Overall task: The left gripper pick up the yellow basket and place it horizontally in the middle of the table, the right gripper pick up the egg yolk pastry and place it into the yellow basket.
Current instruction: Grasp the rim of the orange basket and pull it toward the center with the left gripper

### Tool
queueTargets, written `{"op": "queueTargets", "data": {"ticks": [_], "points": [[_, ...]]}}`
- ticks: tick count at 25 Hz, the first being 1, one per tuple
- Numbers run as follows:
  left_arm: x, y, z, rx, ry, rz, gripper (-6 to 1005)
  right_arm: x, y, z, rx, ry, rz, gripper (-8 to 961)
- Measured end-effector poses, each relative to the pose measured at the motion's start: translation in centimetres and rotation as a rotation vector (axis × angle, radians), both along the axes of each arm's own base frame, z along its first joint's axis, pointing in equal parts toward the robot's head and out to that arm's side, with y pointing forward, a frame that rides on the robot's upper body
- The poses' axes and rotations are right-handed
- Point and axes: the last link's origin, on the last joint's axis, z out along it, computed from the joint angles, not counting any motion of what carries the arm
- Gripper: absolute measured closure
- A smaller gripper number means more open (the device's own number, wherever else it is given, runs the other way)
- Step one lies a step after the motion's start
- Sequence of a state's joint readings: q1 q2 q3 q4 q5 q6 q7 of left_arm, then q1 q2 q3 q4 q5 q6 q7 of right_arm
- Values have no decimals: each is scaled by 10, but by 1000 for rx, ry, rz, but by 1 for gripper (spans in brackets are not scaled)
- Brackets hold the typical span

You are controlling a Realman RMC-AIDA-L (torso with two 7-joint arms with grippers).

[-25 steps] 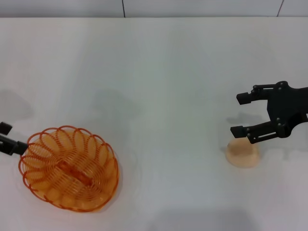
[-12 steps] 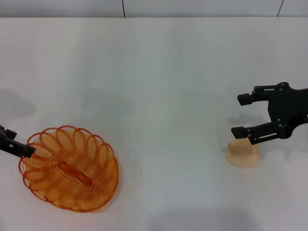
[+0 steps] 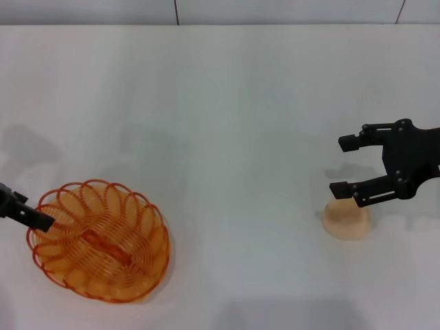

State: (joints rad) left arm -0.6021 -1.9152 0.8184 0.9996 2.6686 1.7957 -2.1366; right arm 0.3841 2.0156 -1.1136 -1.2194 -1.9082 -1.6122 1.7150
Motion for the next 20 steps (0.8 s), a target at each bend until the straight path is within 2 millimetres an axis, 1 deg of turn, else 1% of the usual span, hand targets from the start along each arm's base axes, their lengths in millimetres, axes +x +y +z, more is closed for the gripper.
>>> {"op": "queueTargets", "data": {"ticks": [9,20], "points": [[2,2,-5,-6,5,1,256,0,0,0,0,0,-1,85],[5,8,-20,-16,17,4,289,1,-1,0,-2,0,-2,85]]}}
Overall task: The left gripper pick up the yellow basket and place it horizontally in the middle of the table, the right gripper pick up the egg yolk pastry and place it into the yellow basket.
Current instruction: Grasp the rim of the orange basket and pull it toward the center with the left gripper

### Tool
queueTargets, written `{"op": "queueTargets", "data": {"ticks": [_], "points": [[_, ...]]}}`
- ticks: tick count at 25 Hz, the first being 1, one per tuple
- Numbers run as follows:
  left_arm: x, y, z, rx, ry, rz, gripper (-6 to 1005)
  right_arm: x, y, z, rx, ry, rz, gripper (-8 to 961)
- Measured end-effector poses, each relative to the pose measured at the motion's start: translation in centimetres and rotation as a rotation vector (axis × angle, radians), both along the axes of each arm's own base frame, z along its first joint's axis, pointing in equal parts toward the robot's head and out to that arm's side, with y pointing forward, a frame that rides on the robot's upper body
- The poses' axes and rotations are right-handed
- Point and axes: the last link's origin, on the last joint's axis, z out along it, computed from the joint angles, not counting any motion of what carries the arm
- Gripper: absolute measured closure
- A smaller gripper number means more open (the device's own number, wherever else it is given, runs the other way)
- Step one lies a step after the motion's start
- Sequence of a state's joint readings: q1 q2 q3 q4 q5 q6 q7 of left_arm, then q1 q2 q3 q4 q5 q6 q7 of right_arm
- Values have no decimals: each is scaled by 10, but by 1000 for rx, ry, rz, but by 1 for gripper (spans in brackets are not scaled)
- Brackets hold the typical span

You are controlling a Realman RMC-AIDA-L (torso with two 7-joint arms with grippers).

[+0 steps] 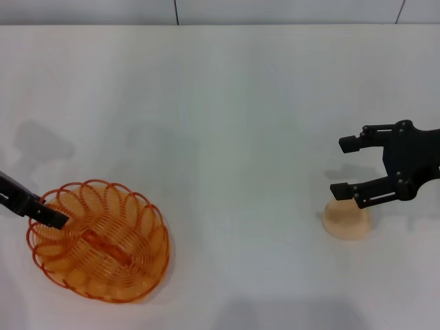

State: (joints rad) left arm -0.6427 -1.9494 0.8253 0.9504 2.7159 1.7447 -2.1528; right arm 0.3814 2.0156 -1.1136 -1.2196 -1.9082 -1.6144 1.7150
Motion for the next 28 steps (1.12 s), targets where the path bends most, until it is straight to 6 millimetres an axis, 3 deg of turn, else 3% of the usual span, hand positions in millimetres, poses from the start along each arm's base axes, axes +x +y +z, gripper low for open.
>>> {"op": "queueTargets", "data": {"ticks": [10,15,28], "points": [[1,1,-7,-4,-4,3,345,0,0,0,-3,-1,1,84],[1,0,-11,-16,-5,8,566,0,-1,0,-5,-2,1,85],[-3,0,-14,-20,18,9,617,1,-1,1,-3,-2,0,84]]}}
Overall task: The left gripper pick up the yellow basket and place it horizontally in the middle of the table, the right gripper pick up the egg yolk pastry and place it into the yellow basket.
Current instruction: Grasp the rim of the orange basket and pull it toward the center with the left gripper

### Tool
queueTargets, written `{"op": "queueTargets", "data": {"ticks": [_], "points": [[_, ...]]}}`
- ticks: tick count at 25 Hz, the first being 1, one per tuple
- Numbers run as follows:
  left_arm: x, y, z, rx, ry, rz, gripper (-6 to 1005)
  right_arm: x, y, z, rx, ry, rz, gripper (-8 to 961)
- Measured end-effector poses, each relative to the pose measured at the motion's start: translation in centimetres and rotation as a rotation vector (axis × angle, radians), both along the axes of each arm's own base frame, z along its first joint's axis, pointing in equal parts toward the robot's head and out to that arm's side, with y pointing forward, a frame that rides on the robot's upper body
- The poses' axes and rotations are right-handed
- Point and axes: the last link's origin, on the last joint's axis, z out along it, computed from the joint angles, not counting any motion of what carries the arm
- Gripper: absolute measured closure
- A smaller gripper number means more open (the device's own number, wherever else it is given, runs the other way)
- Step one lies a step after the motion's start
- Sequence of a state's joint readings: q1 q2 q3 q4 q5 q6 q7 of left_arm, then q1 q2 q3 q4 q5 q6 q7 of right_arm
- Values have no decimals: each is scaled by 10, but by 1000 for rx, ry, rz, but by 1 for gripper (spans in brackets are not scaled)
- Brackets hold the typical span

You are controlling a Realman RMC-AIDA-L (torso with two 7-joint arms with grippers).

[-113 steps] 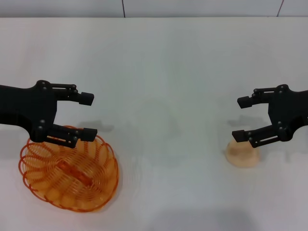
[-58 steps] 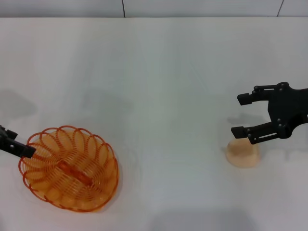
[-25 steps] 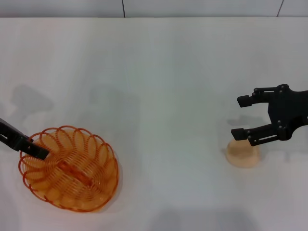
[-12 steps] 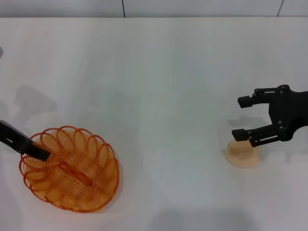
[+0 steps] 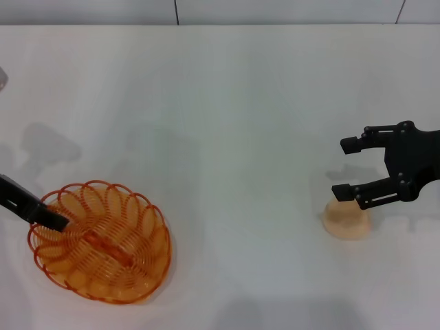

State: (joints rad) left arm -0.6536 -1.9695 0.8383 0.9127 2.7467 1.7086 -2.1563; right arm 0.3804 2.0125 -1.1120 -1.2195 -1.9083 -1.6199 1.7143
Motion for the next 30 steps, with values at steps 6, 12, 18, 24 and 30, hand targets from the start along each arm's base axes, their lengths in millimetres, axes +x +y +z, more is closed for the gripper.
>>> {"op": "queueTargets", "data": {"ticks": [6,12,18,24,30], "points": [[0,1,0,5,9,-2,718,0,0,0,1,0,-1,85],[3,6,0,22,4,-6,814,0,0,0,0,0,0,85],[4,9,3,41,7,-4,856,0,0,0,1,0,-1,85],[9,11,2,55,-23,-10,869,0,0,1,3,1,-1,85],[23,18,7,122,-92,0,871,0,0,1,5,3,-2,85]]}}
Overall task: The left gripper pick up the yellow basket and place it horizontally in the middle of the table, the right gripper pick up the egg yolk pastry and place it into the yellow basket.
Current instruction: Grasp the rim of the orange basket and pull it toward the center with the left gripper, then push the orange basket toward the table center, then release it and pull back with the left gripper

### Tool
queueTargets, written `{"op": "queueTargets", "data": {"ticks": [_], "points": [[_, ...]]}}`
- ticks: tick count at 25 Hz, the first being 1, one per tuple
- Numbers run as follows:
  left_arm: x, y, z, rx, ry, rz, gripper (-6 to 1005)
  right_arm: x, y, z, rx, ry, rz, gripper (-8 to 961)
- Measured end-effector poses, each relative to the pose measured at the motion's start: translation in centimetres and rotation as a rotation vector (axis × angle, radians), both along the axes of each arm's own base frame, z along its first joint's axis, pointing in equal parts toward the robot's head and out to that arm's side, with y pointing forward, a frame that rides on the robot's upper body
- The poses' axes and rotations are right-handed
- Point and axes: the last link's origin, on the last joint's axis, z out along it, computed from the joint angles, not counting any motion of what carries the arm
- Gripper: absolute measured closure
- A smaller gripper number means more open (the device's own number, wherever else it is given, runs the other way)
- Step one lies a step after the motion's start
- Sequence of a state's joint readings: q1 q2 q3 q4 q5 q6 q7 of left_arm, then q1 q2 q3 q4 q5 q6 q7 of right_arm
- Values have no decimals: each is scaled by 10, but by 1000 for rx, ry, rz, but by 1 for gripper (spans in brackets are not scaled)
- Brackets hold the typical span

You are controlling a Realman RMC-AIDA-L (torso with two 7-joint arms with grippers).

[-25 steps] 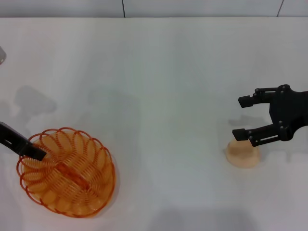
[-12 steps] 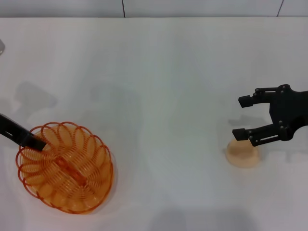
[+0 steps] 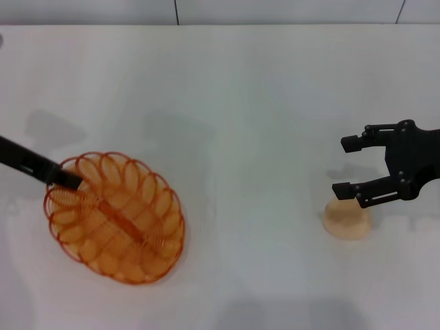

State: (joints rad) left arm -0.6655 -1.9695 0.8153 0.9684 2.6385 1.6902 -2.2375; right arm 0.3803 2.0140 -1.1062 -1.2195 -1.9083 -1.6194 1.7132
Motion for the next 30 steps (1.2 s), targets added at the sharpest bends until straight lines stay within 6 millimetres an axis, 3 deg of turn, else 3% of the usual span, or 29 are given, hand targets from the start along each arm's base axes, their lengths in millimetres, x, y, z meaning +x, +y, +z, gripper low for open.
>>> {"op": "queueTargets", "data": {"ticks": [20,30], "points": [[26,30,6,243,-177,192,913,-2,3,1,11,7,2,84],[27,28,-17,203,-247,344,914,-9,3,2,6,14,26,84]]}}
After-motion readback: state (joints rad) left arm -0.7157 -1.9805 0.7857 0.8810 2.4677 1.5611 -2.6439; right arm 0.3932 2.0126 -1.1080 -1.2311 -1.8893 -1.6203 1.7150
